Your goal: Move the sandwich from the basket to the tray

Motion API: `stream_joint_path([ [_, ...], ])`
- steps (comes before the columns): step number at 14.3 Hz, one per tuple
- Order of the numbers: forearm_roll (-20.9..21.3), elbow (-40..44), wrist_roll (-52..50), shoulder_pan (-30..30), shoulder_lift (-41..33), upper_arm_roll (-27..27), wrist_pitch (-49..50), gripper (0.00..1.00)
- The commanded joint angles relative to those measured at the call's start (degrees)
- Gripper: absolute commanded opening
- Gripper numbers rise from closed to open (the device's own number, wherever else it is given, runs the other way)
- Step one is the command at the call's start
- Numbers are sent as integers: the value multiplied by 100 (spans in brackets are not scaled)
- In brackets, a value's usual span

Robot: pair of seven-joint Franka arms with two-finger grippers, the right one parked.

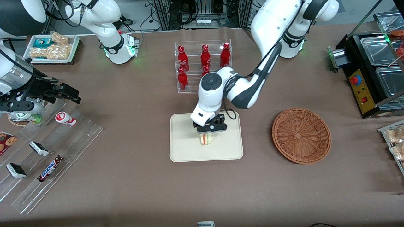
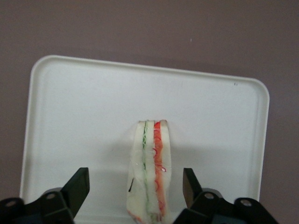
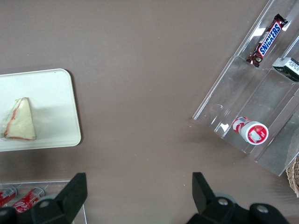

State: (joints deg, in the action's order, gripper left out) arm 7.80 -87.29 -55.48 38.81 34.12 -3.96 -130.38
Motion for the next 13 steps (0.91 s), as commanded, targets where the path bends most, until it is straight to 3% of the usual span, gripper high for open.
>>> stream_joint_path([
  [1, 55, -166, 107, -268, -791, -34, 729, 100],
  [7, -94, -192, 714, -917, -1662, -25, 2058, 100],
  [9, -103, -419, 784, -1295, -1855, -34, 2104, 100],
  [13, -260, -1052, 1846, -2104, -2470, -34, 2253, 100],
])
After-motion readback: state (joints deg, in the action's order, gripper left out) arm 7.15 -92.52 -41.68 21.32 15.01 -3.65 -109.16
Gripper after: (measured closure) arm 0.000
